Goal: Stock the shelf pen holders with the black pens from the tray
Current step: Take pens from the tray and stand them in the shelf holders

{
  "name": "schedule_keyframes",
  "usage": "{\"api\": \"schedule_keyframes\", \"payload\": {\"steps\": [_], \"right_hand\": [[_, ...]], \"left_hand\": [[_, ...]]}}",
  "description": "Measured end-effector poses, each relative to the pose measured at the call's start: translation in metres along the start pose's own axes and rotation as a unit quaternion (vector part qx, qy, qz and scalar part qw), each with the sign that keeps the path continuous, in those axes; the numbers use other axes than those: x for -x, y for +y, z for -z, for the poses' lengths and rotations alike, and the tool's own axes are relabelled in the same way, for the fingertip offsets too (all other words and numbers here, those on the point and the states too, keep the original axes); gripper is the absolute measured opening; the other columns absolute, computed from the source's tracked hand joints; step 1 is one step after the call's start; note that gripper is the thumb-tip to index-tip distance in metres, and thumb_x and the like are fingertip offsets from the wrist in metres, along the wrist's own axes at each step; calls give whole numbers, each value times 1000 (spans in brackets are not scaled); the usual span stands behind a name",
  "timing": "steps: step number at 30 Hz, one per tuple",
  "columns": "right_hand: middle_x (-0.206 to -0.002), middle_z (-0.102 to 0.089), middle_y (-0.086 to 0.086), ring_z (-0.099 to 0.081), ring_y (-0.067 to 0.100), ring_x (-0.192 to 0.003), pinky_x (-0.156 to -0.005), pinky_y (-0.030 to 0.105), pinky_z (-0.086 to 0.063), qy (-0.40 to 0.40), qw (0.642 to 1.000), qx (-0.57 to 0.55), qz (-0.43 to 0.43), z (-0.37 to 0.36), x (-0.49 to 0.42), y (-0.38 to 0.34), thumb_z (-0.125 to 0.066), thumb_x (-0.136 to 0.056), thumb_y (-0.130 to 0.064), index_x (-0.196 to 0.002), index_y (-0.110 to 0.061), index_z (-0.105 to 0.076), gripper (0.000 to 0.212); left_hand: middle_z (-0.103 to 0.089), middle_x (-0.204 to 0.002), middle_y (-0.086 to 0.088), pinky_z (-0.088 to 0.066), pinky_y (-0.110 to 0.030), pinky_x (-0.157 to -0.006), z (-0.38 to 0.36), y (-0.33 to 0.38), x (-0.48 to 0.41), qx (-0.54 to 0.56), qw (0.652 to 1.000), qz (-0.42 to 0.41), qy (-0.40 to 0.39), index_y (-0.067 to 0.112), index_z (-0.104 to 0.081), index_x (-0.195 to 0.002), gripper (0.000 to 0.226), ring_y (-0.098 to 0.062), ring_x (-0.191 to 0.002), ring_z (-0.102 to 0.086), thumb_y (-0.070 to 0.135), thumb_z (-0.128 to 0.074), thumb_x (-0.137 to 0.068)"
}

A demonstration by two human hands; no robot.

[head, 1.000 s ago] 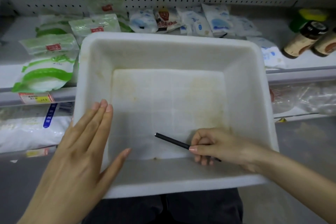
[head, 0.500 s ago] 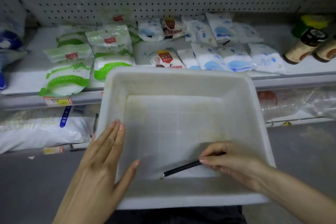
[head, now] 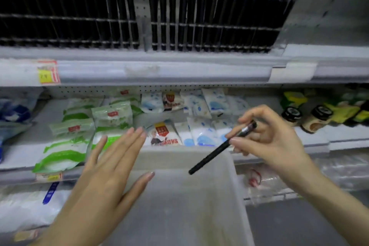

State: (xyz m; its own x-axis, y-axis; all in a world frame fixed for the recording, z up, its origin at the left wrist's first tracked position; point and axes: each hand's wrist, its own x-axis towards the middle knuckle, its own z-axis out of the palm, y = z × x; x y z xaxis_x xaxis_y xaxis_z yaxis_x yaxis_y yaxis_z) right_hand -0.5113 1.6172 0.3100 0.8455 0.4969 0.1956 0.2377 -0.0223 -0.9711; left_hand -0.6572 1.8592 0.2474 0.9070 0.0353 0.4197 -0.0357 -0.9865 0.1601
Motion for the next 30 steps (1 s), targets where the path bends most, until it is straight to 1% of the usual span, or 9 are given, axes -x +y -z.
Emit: {"api": "schedule_keyframes", "payload": {"steps": [3, 6, 9, 10, 13, 17, 21, 24, 30], "right_hand": [[-74, -69, 5, -65, 20, -56, -52, 23, -52, 68, 987, 25, 143, 33, -26, -50, -70, -69, -8, -91, -17, -47, 32], [-72, -65, 4, -63, 19, -53, -51, 27, -51, 131, 947, 86, 282, 62, -49, -92, -69, -82, -1, -101, -23, -42, 39], [-81, -61, 23, -63, 20, -54, -50, 29, -49, 166, 906, 133, 365, 89, -74, -122, -65, -87, -5, -109, -19, -37, 38], [-83, -61, 24, -64, 21, -55, -50, 27, -49, 172, 898, 144, 378, 97, -83, -127, -65, -88, -7, -109, -19, -37, 37], [-73, -59, 9, -64, 20, -54, -52, 24, -49, 205, 889, 142, 385, 121, -114, -130, -66, -87, -7, -106, -22, -39, 36], [-68, -57, 6, -65, 19, -56, -55, 24, -50, 237, 893, 124, 362, 143, -147, -116, -67, -87, -7, -104, -26, -40, 37], [-70, -59, 0, -67, 20, -59, -60, 24, -52, 227, 891, 151, 363, 156, -170, -106, -66, -87, -8, -104, -32, -40, 39], [-68, -60, -3, -68, 18, -61, -63, 28, -55, 212, 893, 162, 362, 159, -181, -102, -66, -87, -9, -104, -35, -41, 40], [-68, -57, -3, -66, 16, -58, -58, 23, -53, 160, 907, 174, 348, 162, -194, -105, -68, -85, -6, -103, -32, -43, 40]], "left_hand": [[-36, -152, 1, -14, -37, -116, 26, 24, -62, 2, 996, -60, 61, 13, -37, -146, 63, -10, -142, -25, 53, -31, -97], [-40, -149, -5, -17, -38, -115, 45, 48, -122, -20, 990, -106, 95, 10, -42, -143, 62, -15, -138, -33, 49, -35, -95], [-43, -147, -6, -19, -37, -113, 55, 64, -172, -48, 983, -139, 109, 9, -43, -142, 62, -19, -134, -38, 49, -33, -96], [-44, -146, -6, -19, -36, -113, 55, 67, -187, -60, 982, -149, 103, 9, -43, -142, 62, -19, -134, -38, 49, -32, -96], [-45, -146, -7, -17, -34, -112, 53, 71, -221, -102, 978, -163, 76, 9, -44, -142, 63, -21, -133, -42, 50, -31, -96], [-45, -146, -5, -16, -30, -110, 46, 68, -243, -134, 977, -159, 43, 11, -43, -143, 65, -18, -131, -45, 53, -27, -96], [-49, -142, -4, -18, -28, -110, 44, 63, -247, -125, 980, -153, 34, 12, -47, -141, 63, -15, -128, -47, 53, -30, -96], [-49, -142, -3, -17, -26, -110, 45, 59, -248, -111, 980, -160, 41, 12, -47, -141, 62, -11, -129, -40, 52, -31, -96], [-49, -142, 0, -18, -23, -108, 39, 56, -245, -87, 982, -162, 40, 14, -44, -142, 60, -9, -128, -36, 52, -31, -97]]}}
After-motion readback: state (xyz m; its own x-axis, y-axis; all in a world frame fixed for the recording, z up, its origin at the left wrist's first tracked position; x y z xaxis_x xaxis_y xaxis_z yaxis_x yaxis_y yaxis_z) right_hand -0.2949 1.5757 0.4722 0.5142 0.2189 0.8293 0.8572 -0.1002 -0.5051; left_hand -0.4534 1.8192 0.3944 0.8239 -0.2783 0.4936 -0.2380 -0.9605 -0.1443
